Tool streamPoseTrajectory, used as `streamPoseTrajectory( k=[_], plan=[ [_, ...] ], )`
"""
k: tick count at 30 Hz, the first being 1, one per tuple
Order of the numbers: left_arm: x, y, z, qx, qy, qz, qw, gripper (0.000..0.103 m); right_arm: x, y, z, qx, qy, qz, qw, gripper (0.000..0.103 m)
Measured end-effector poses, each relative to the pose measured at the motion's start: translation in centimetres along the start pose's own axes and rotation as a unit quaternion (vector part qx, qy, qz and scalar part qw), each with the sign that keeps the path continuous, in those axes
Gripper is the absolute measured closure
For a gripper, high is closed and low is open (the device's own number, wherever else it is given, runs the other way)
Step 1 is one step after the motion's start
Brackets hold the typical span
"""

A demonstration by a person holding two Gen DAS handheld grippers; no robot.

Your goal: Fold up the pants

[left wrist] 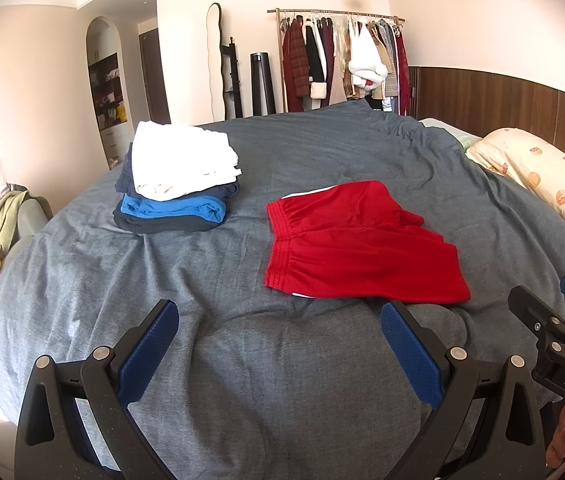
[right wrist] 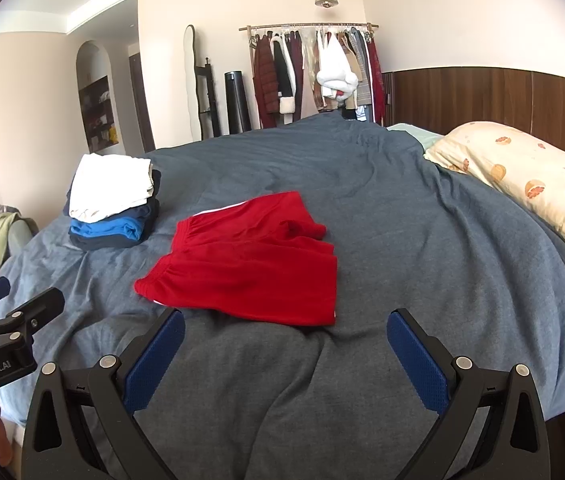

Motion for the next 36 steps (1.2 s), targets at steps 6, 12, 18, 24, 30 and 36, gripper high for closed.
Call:
streamPoseTrajectory(
  k=[6,12,18,24,30,36],
  plan=[
    [0.1,0.0,0.0,0.0,0.0,0.001,1.0,0.0,0.0,0.0,0.0,-0.001,-0.001,0.0,1.0,0.001],
    [0.1,0.0,0.0,0.0,0.0,0.001,1.0,0.0,0.0,0.1,0.0,-0.001,0.0,0.0,1.0,0.001],
    [0.1,0.0,-0.2,-0.001,-0.001,0.0,1.0,0.0,0.0,0.1,0.0,-0.001,0.0,-0.001,1.0,0.001],
    [-0.3,0.3,-0.6,0.002,-0.001,-0.004,1.0,0.0,-0.2,0.4,0.0,-0.003,0.002,-0.006,1.0,0.001],
    [-1.7,0.8,-1.4,0.005,-0.005,-0.012,0.9999,0.0,-1.4,0.7,-0.3,-0.003,0.007,-0.021,1.0,0.001],
    [-3.0,1.4,-2.5,0.005,-0.023,-0.001,0.9997,0.003,-3.5,1.2,-0.7,-0.007,0.015,-0.047,0.999,0.001]
  ],
)
Point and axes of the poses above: each gripper's, at about its wrist camera, not at the fingertips, and x roughly against the way its jaws point, z to its right, y to its underside, the point moved 1 cm from there along -x, roughly the way its jaws point, and after that the axes turned 14 degrees about y, right-handed, at the moved point
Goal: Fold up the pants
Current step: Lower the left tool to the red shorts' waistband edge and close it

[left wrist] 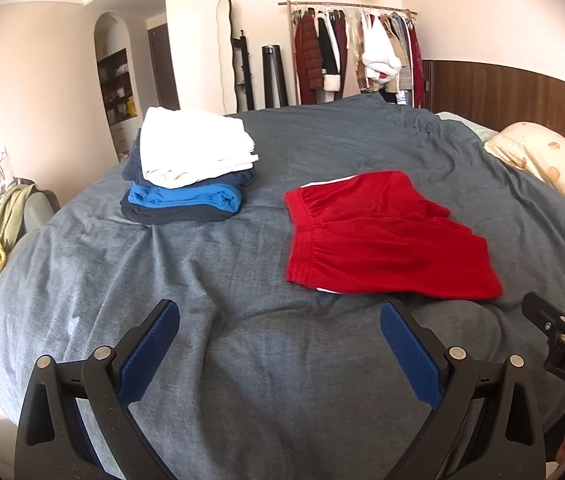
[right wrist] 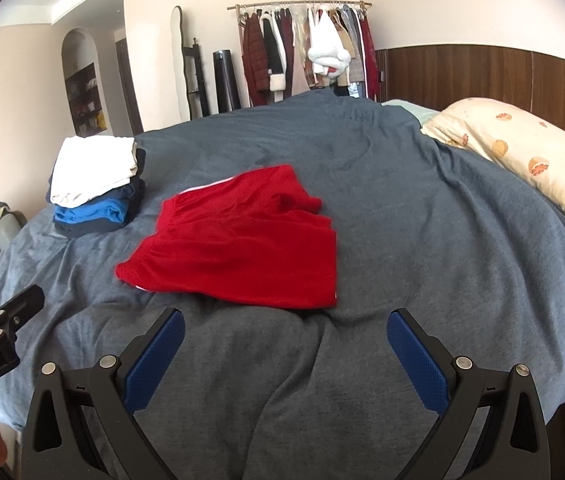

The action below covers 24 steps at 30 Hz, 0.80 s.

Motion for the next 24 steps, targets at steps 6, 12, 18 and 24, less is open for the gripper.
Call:
streamPoseTrajectory(
  k=[6,12,18,24],
  plan=[
    [-2.4,-0.4,-1.6,0.011,0.005,-0.001,0.9999,0.012,-2.4,0.0,0.1,-0.021,0.009,-0.017,1.0,0.001],
    [-6.2,-0.8,-2.5,0.0,0.008,-0.027,0.9996,0.024,-5.1,-0.3,0.4,-0.046,0.023,-0.033,0.998,0.005],
    [-9.5,-1.1,-2.5,-0.008,0.019,-0.046,0.9987,0.036,-8.5,-0.4,0.3,-0.06,0.016,-0.067,0.996,0.013],
    [-12.8,-1.3,-3.2,0.004,0.031,-0.067,0.9973,0.046,-11.3,-0.5,0.2,-0.075,0.017,-0.092,0.993,0.023]
  ],
)
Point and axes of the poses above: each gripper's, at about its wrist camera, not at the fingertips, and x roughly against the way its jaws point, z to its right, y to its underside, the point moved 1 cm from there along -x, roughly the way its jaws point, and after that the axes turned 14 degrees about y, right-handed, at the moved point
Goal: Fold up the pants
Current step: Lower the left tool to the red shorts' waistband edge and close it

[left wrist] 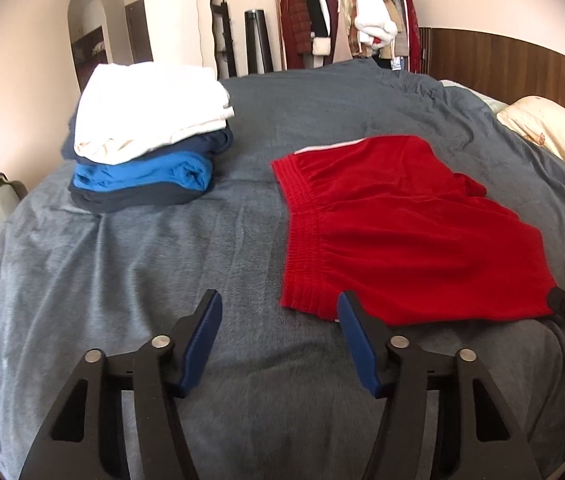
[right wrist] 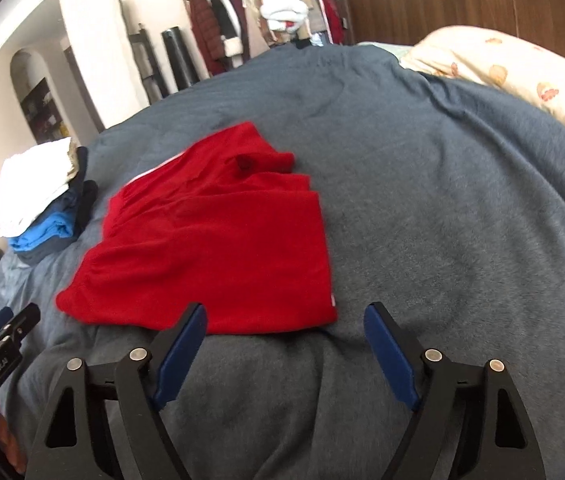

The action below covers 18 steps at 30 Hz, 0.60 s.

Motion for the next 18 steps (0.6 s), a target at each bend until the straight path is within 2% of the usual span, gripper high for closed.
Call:
streamPoseTrajectory(
  k=[2,7,14,18],
  plan=[
    [-1.0,-0.2,-0.5,0.012,0.01,-0.007,0.9999,0.052,-0.5,0.0,-0.1,-0.004,0.005,-0.005,1.0,0.026],
    [-3.1,-0.2,-1.2,0.037,0.035,-0.028,0.9983,0.061,-1.4,-0.2,-0.4,-0.003,0.018,-0.007,1.0,0.027],
    [-4.8,0.0,-1.1,0.039,0.047,-0.049,0.9969,0.061,-2.5,0.0,-0.5,-0.004,0.019,-0.022,1.0,0.037],
    [-6.0,0.3,-1.2,0.045,0.055,-0.068,0.9952,0.062,-3.4,0.1,-0.3,-0.004,0.021,-0.037,0.999,0.047]
  ],
)
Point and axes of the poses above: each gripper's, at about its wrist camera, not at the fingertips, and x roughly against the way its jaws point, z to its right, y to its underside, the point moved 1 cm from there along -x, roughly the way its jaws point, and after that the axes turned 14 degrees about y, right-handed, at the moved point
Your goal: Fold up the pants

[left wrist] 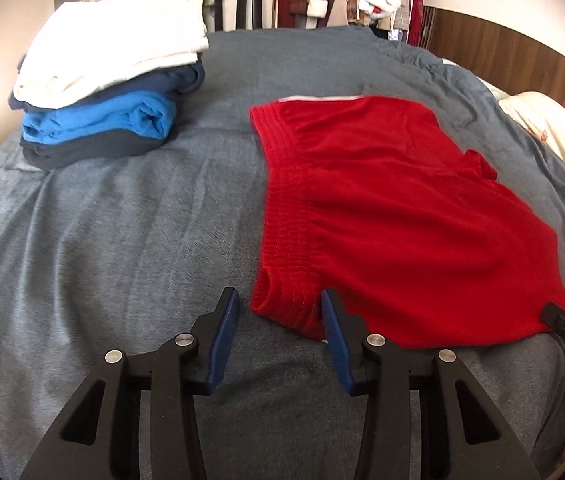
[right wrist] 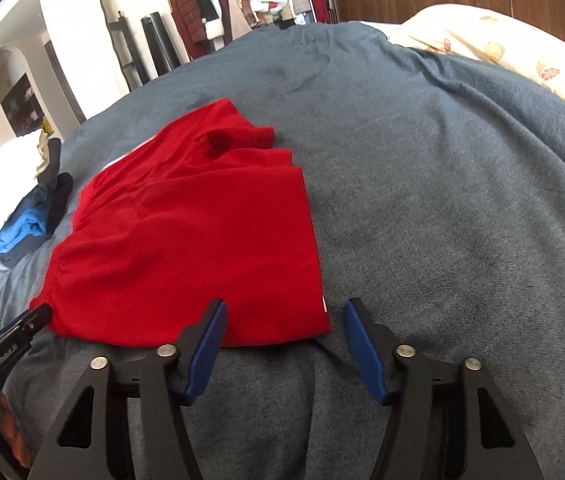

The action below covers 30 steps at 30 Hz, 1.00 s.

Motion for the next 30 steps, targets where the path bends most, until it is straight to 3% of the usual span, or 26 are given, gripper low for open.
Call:
streamPoseTrajectory(
  k=[6,13,21,30],
  plan=[
    [-0.9,0.1,0.3,-0.008,0.001,-0.015,0.9999,0.071,-0.8,-0.4,0.1,0.013,0.008,-0.023,1.0,0.067],
    [-0.2,-1.5,1.0,-0.011,-0.011,-0.058,0.9982,0.077,-1.2,-2.1,0.1,0.024,0.003,-0.092,0.995,0.094],
    [2.3,-5.0,2.3,0.01,-0.004,-0.109,0.9939,0.089,2.1,-5.8,-0.5,0.018,-0.005,-0.138,0.99,0.096],
    [4.7,-8.5,2.8,0.028,0.009,-0.128,0.9914,0.091,6.6,-11.5,-1.5,0.01,-0.018,-0.134,0.991,0.096]
  ],
)
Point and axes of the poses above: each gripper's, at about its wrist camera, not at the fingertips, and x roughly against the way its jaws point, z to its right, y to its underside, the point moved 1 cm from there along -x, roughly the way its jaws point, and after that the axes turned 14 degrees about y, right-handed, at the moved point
